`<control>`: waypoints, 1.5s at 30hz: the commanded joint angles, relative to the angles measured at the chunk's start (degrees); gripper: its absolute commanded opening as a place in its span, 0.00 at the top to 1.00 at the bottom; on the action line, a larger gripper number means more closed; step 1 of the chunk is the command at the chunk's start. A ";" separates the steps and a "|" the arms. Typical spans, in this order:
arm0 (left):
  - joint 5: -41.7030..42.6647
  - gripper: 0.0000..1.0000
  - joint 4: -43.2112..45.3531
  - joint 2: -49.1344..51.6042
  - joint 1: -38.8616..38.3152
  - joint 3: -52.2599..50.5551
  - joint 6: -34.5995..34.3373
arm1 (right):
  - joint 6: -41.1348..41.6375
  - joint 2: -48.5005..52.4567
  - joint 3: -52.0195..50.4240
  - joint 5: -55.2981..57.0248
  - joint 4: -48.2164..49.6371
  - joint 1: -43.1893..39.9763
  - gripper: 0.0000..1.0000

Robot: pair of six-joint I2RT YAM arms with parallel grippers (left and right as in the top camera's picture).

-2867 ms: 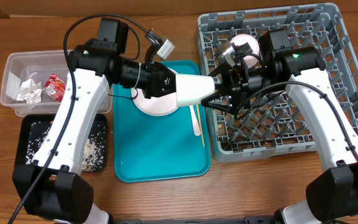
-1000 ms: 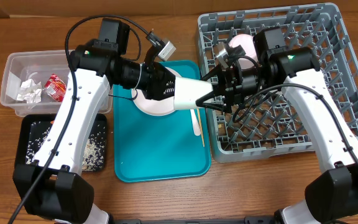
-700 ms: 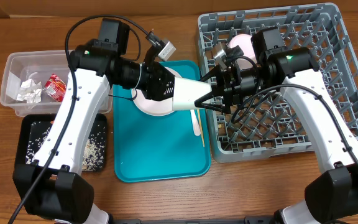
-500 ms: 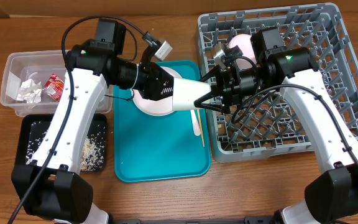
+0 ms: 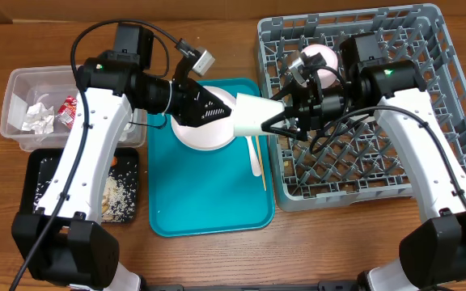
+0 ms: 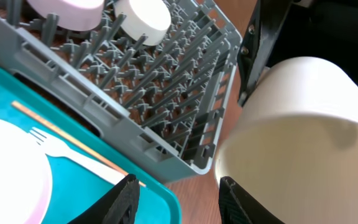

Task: Sort waste into correct bins and load items into the dishwasher
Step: 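Carry the white cup with the right gripper into the rack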

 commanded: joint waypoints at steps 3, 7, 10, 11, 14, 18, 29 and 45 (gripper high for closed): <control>-0.55 0.56 -0.04 0.52 1.68 0.44 -0.35 | 10.16 -1.44 0.50 7.63 3.67 -1.25 0.57; -1.03 0.57 -0.81 0.52 2.08 0.44 -0.37 | 30.45 -1.44 0.57 23.17 9.14 -2.67 0.62; -2.14 0.57 -1.20 0.52 2.08 0.44 -0.39 | 43.52 -1.44 1.03 37.24 9.62 -3.67 0.62; -2.73 0.56 -1.42 0.52 2.08 0.44 -0.39 | 47.21 -1.44 1.42 41.88 8.90 -4.00 0.62; -5.33 0.56 -1.75 0.55 2.08 0.44 -1.68 | 52.57 -1.46 2.95 48.61 5.64 -4.66 0.63; -8.94 0.57 -1.77 0.55 2.08 0.44 -3.82 | 53.33 -1.46 4.83 51.87 1.57 -4.70 0.75; -17.27 0.53 -1.33 0.55 2.08 0.44 -8.28 | 56.11 -1.46 10.34 64.96 -8.52 -4.70 0.80; -17.31 0.30 -1.66 0.55 1.97 0.44 -8.26 | 56.63 -1.44 11.78 67.78 -21.18 -4.70 0.80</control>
